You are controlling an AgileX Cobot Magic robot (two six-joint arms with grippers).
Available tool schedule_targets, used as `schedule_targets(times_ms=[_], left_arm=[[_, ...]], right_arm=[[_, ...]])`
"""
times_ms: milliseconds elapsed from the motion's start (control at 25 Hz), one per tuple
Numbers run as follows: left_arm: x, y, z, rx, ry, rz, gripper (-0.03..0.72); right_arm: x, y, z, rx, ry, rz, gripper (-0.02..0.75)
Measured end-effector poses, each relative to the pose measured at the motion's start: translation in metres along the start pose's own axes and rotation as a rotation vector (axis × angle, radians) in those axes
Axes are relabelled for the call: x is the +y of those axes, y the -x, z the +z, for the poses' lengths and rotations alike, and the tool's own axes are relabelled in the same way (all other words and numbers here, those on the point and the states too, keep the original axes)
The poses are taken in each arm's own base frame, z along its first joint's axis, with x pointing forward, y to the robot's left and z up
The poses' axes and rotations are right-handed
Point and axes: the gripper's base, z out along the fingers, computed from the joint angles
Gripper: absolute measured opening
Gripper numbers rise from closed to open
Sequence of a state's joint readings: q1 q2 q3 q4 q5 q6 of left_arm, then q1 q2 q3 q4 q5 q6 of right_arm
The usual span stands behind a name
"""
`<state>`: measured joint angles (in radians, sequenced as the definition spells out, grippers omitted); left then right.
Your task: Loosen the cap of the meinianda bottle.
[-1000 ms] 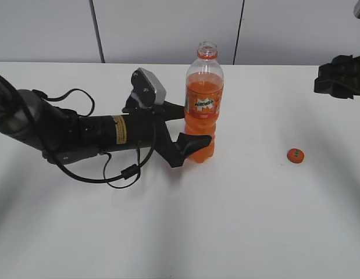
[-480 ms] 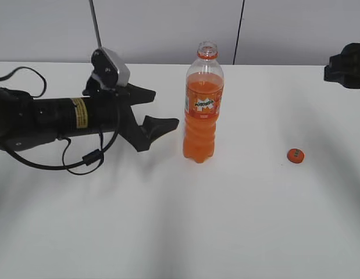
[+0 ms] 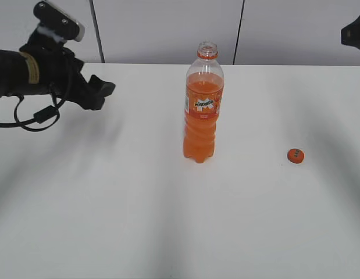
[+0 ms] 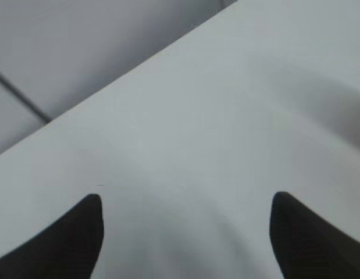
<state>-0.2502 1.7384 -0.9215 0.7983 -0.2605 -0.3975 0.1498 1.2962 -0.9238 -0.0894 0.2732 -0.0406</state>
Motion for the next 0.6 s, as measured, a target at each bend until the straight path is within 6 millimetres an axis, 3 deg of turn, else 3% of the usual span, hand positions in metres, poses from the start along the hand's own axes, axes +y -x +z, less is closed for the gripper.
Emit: schedule_targets(times_ms=[280, 400, 600], left_arm=[[0.042, 0.002, -0.024, 0.456, 0.326, -0.106, 0.526], [0.054, 0.019, -0.036, 0.596, 0.366, -0.121, 0.523], [0.06, 0.062, -0.06, 0.716, 0.255, -0.173, 0.516]], right_arm=[[-0.009, 0.024, -0.013, 0.049, -0.054, -0.089, 0.442], [-0.014, 0.036, -0.023, 0.095, -0.081, -0.069, 0.442], [-0.019, 0.051, -0.039, 0.168, -0.109, -0.04, 0.442]])
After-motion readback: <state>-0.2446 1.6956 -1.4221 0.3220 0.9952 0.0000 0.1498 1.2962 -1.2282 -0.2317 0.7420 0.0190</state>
